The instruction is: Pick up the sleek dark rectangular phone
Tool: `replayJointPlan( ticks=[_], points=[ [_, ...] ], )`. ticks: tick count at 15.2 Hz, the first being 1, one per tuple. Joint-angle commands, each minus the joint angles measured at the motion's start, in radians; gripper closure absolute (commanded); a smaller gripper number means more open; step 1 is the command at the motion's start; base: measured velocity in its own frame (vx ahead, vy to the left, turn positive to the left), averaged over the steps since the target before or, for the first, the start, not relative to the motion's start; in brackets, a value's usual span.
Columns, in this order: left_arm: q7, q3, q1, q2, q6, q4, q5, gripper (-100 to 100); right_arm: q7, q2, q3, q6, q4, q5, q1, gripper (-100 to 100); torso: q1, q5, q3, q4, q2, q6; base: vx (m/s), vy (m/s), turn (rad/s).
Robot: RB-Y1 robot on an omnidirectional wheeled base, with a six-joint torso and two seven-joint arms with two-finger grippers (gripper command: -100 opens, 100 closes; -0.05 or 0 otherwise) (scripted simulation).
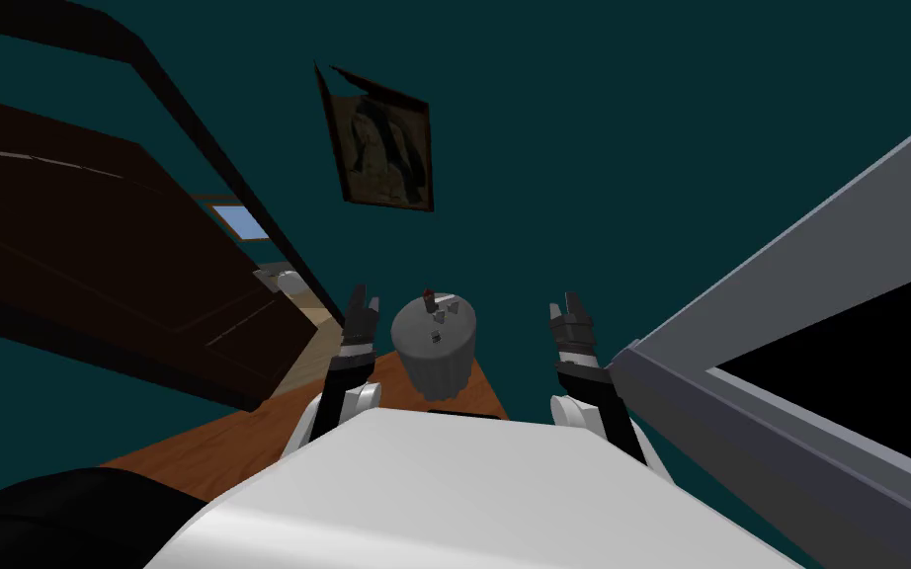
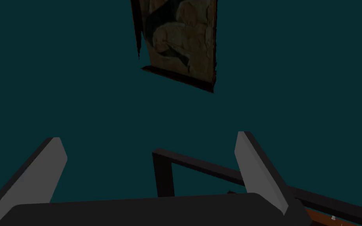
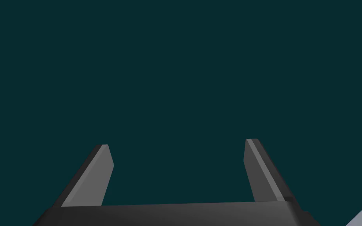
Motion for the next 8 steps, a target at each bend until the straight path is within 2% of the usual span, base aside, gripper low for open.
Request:
replayJointPlan(
  ticks=[1,2,3,5,6,8],
  points=[
    [-0.002,0.006,-0.008,0.039,0.012,0.014,-0.001,-100,0.0,0.0,0.0,0.0,0.0,0.0,0.0,0,0.0,0.0,0.0,0.0,0.0,0.0,-0.002,0.0,-0.058],
    [-0.004,0.012,-0.015,0.063,0.025,0.028,-0.002,-100,0.0,0.0,0.0,0.0,0.0,0.0,0.0,0,0.0,0.0,0.0,0.0,0.0,0.0,-0.007,0.004,-0.103],
    [-0.004,0.012,-0.015,0.066,0.025,0.028,-0.002,-100,0.0,0.0,0.0,0.0,0.0,0.0,0.0,0,0.001,0.0,0.0,0.0,0.0,0.0,-0.009,0.01,-0.075],
    [-0.011,0.029,-0.039,0.119,0.062,0.068,-0.005,-100,0.0,0.0,0.0,0.0,0.0,0.0,0.0,0,0.001,0.0,0.0,0.0,0.001,0.0,-0.013,0.012,-0.128],
    [-0.011,0.029,-0.039,0.119,0.062,0.068,-0.005,-100,0.0,0.0,0.0,0.0,0.0,0.0,0.0,0,0.001,0.0,0.0,0.0,0.001,0.001,-0.014,0.014,-0.115],
    [-0.02,0.051,-0.072,0.164,0.114,0.122,-0.007,-100,0.0,0.0,0.0,0.0,0.0,0.0,0.0,0,0.002,0.0,0.0,0.0,0.001,0.0,-0.017,0.016,-0.168]
  ],
)
